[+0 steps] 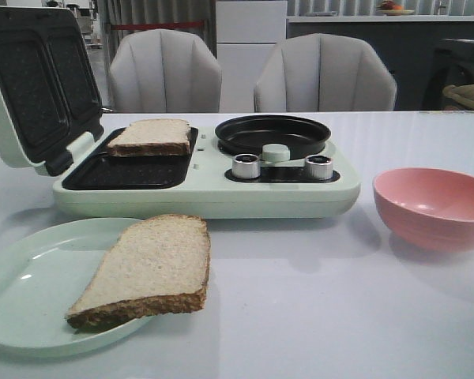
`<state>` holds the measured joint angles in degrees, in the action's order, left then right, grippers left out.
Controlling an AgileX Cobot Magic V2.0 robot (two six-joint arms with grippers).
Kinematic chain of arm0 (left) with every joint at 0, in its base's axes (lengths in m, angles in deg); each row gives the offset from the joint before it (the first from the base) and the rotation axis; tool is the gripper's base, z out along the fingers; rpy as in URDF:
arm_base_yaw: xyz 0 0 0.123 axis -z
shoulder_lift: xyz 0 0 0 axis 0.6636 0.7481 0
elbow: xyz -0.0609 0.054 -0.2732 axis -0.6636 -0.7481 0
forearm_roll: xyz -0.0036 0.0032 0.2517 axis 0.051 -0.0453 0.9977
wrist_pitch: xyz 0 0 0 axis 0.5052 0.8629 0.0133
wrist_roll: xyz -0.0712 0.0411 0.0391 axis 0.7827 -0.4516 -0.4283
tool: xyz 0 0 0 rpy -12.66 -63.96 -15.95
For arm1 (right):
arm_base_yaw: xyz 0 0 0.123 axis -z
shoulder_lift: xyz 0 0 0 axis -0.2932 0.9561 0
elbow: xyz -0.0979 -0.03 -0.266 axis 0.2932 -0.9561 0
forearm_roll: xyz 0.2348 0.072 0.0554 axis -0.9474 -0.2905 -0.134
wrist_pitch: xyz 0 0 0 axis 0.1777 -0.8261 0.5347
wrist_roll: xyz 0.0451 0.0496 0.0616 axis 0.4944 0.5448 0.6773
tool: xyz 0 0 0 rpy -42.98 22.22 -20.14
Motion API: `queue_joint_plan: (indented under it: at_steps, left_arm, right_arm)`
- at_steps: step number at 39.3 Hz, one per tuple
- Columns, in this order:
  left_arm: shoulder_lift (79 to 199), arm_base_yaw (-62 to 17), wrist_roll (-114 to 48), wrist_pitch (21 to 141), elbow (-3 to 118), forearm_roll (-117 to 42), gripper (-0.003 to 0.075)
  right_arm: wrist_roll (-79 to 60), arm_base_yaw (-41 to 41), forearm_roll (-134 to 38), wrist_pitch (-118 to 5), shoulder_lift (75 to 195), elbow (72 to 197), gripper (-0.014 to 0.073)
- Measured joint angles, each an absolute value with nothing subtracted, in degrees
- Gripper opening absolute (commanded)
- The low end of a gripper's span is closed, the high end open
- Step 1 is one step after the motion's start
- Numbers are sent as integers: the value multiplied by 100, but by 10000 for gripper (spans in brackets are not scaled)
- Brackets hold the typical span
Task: Make breakfast with bread and shrimp
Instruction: 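Release the bread and withdraw the left gripper, then reach the right gripper to the second bread slice on the plate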
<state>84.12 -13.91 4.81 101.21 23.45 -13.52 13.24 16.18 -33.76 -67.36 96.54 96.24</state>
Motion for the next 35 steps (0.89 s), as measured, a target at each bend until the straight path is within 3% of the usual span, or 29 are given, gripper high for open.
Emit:
queue_joint_plan:
  at_steps: [7, 10, 15, 18, 35]
  left_arm:
    - [8412, -1391, 481, 10121, 2336, -1352, 582]
    - [8412, -1391, 481, 10121, 2336, -1352, 582]
    - [8412, -1391, 481, 10121, 2325, -1352, 582]
    - [8412, -1391, 481, 10121, 2325, -1352, 582]
    - [8412, -1391, 481, 10121, 2325, -1352, 582]
  right_arm:
    - [1337, 1618, -3503, -6776, 9941, 9649, 173]
    - [1337, 1605, -3569, -6878, 10062, 9702, 266]
    - [1337, 1414, -3600, -7176, 10354, 9952, 503]
    - [1337, 1210, -3622, -7351, 10631, 10165, 587]
    - [1326, 95, -5298, -7885, 13191, 11201, 605]
